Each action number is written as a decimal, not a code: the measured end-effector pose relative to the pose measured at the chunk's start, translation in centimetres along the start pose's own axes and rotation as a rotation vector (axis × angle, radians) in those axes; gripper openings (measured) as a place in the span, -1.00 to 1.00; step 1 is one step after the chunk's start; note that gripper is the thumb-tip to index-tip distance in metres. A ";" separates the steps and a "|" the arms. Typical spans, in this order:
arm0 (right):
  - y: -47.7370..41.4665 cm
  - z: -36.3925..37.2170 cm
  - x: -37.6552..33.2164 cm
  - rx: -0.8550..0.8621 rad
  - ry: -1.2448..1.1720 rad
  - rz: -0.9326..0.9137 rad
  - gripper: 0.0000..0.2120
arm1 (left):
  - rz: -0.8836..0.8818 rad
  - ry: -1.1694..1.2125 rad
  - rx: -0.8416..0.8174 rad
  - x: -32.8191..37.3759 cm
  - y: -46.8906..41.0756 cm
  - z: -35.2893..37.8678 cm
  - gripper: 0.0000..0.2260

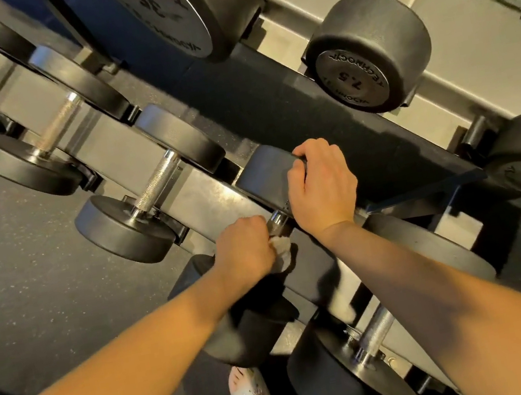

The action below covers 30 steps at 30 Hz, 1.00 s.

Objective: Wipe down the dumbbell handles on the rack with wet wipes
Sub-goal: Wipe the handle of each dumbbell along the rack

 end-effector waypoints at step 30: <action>0.9 -0.9 0.4 0.025 -0.149 0.089 -0.72 | -0.056 -0.209 0.024 -2.0 4.2 -1.8 -0.80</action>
Point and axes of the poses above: each hand's wrist, its own y-axis away from the middle knuckle, its own z-axis out of the palm, x = y × z, the point moved 9 cm from there along -y, towards the middle knuckle, and after that the axes turned 15 degrees about x, right-handed, at the moved point
